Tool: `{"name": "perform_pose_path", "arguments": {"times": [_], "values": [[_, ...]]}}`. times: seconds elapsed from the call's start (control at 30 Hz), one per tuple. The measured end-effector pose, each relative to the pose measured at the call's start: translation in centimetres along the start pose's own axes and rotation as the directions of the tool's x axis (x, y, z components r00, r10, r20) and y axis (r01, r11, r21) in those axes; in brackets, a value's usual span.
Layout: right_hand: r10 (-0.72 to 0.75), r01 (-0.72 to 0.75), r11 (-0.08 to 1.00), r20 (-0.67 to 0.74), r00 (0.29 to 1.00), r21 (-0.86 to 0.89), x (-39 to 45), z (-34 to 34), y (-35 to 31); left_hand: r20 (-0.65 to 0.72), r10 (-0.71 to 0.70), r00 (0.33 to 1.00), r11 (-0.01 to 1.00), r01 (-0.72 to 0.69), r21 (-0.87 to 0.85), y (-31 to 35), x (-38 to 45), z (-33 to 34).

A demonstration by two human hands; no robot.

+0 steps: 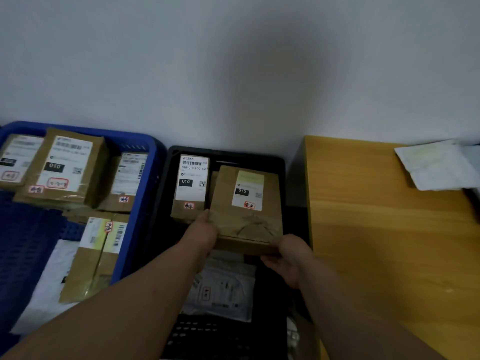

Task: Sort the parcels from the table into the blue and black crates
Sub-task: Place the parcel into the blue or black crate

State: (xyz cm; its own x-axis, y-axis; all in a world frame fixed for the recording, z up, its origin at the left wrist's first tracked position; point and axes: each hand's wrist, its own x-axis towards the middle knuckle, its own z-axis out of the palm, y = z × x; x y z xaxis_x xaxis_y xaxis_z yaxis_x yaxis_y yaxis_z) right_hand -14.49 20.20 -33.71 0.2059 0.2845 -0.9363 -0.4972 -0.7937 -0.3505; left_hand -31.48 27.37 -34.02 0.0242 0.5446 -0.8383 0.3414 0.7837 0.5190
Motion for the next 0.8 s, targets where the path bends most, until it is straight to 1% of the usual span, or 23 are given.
{"name": "perform_pose_path", "arguments": {"times": [0.1, 0.17, 0.23, 0.3, 0.43, 0.57, 0.63, 0.73, 0.8], "values": [[-0.019, 0.021, 0.996, -0.029, 0.999, 0.084, 1.8, 0.8, 0.6, 0.001, 0.027, 1.000, 0.999, -0.027, 0.017, -1.2, 2.9, -0.3], [-0.030, 0.033, 0.994, -0.031, 0.999, 0.107, 2.6, 1.4, 0.7, -0.041, 0.048, 0.998, 0.997, -0.046, 0.054, -1.7, 3.8, -0.2], [-0.042, 0.045, 0.993, -0.029, 0.999, 0.111, 3.0, 2.1, 0.5, -0.101, 0.098, 0.990, 0.987, -0.083, 0.137, -1.8, 3.9, -0.1], [-0.018, 0.023, 0.991, -0.035, 0.999, 0.135, 3.3, 2.6, 0.2, -0.133, 0.136, 0.982, 0.975, -0.110, 0.191, -2.1, 4.2, 0.3], [-0.008, 0.014, 0.993, -0.048, 0.999, 0.121, 4.8, 3.6, 0.7, -0.109, 0.164, 0.980, 0.961, -0.134, 0.243, -2.1, 3.4, 1.2], [-0.009, 0.021, 0.982, -0.064, 0.998, 0.188, 5.5, 3.9, 1.3, -0.125, 0.184, 0.975, 0.940, -0.137, 0.313, -2.4, 3.7, 1.4], [-0.031, 0.036, 0.985, -0.032, 0.999, 0.170, 5.1, 3.8, 1.3, -0.130, 0.194, 0.972, 0.935, -0.143, 0.326, -2.6, 3.8, 1.3], [-0.056, 0.055, 0.993, 0.009, 0.998, 0.104, 4.6, 3.5, 1.5, -0.153, 0.172, 0.973, 0.936, -0.113, 0.332, -3.1, 3.6, 1.1], [-0.075, 0.076, 0.997, -0.020, 0.997, 0.027, 4.5, 3.2, 1.6, -0.156, 0.172, 0.973, 0.927, -0.106, 0.359, -2.9, 3.0, 1.0]]}}
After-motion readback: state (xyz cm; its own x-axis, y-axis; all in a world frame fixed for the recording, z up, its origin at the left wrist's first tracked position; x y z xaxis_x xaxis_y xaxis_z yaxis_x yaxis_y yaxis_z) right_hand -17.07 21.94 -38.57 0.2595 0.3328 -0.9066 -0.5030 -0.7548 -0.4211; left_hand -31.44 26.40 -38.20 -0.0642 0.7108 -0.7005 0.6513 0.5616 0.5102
